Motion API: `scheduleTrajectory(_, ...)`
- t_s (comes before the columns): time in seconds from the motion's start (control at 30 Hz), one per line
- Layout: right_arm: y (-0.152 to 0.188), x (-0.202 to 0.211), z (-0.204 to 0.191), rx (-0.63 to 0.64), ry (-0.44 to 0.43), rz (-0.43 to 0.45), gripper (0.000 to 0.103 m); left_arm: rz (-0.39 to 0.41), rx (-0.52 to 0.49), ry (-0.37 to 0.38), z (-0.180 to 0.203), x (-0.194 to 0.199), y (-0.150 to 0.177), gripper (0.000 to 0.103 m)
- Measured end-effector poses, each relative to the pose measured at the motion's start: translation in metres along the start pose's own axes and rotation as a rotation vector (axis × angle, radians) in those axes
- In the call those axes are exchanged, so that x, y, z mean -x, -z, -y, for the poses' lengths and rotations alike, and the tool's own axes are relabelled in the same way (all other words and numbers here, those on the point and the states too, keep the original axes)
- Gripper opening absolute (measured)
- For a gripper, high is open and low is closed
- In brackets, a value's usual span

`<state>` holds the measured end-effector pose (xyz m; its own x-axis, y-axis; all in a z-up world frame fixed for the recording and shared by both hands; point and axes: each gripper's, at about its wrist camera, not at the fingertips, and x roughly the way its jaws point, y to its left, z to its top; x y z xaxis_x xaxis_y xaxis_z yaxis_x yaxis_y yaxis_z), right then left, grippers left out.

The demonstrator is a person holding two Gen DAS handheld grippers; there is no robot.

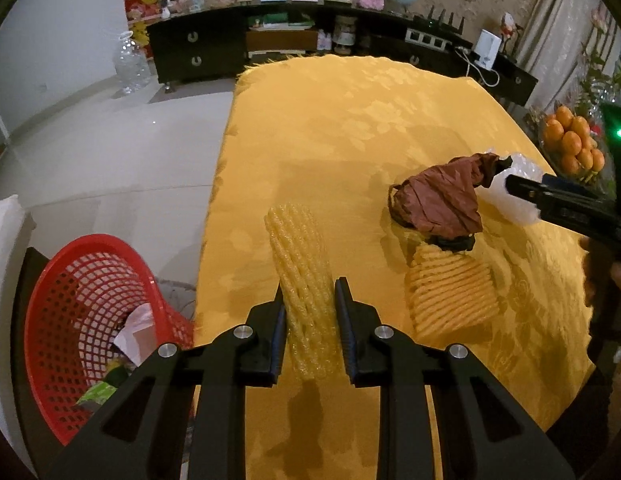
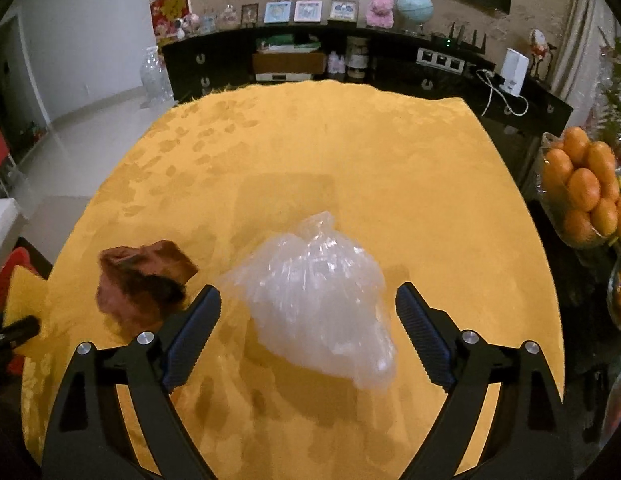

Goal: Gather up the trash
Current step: 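Grasp a yellow foam net with the left gripper while the right gripper grasps the clear plastic bag, then carry the foam net and plastic bag over the red wastebasket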

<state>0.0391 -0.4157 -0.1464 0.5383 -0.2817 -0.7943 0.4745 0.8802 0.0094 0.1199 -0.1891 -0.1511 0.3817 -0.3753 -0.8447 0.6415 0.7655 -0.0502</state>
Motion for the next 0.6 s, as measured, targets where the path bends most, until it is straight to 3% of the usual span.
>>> scheduleTrajectory(0.23, 0.002, -0.017, -0.001, 0.021, 0.020, -0.022, 0.085, 0.003, 0.025, -0.014, -0.014, 0.006, 0.002, 0.022)
scheduleTrajectory(0.3, 0.003, -0.022, 0.000, 0.023, 0.014, -0.036, 0.078, 0.004, 0.035, -0.015, -0.017, 0.008, 0.004, 0.022)
scheduleTrajectory(0.37, 0.005, -0.027, 0.003, 0.016, 0.004, -0.063, 0.065, 0.007, 0.038, -0.019, -0.019, 0.010, 0.005, 0.022)
scheduleTrajectory(0.47, 0.009, -0.028, 0.005, 0.013, 0.000, -0.072, 0.055, 0.013, 0.038, -0.023, -0.020, 0.015, 0.006, 0.022)
scheduleTrajectory(0.6, 0.012, -0.019, 0.007, -0.001, -0.014, -0.062, 0.050, 0.022, 0.041, -0.027, -0.020, 0.020, 0.008, 0.022)
